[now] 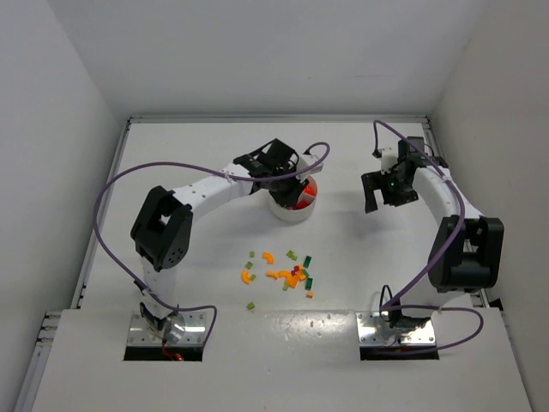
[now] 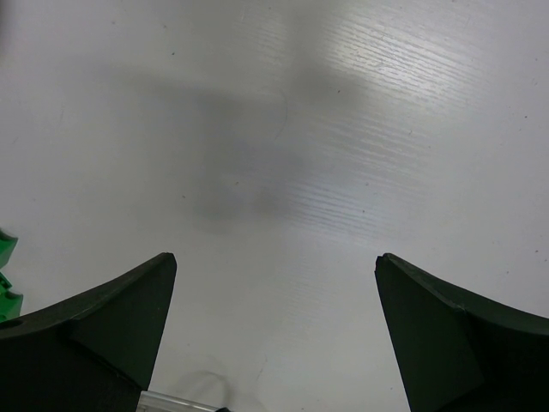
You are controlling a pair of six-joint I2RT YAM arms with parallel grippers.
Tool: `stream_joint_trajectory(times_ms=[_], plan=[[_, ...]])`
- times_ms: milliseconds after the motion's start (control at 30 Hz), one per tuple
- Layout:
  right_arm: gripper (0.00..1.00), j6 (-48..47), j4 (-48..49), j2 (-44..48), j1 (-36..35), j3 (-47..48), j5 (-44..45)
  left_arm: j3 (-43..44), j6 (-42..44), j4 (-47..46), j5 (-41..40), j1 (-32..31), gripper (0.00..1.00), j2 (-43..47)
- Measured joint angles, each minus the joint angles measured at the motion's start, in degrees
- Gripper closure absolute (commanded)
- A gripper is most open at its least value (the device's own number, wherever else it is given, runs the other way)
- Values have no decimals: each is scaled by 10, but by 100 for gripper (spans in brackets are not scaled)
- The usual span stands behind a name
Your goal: Sort the legos into containers by color
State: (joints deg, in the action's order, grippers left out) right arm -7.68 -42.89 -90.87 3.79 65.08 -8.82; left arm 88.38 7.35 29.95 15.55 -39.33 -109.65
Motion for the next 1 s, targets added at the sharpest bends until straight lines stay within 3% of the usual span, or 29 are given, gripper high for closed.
stream_joint_trajectory(times_ms=[100,333,833,1000], plan=[[0,0,-1,-1,0,0,0,1,2,2,5,0,57,0],[0,0,-2,-13,0,1,0,-4,13,-10,28,0,56,4],[0,0,-3,-20,0,4,-9,-19,10,-41,11,-1,70,28],[0,0,-3,-20,0,4,-9,-20,10,-47,9,-2,70,28]])
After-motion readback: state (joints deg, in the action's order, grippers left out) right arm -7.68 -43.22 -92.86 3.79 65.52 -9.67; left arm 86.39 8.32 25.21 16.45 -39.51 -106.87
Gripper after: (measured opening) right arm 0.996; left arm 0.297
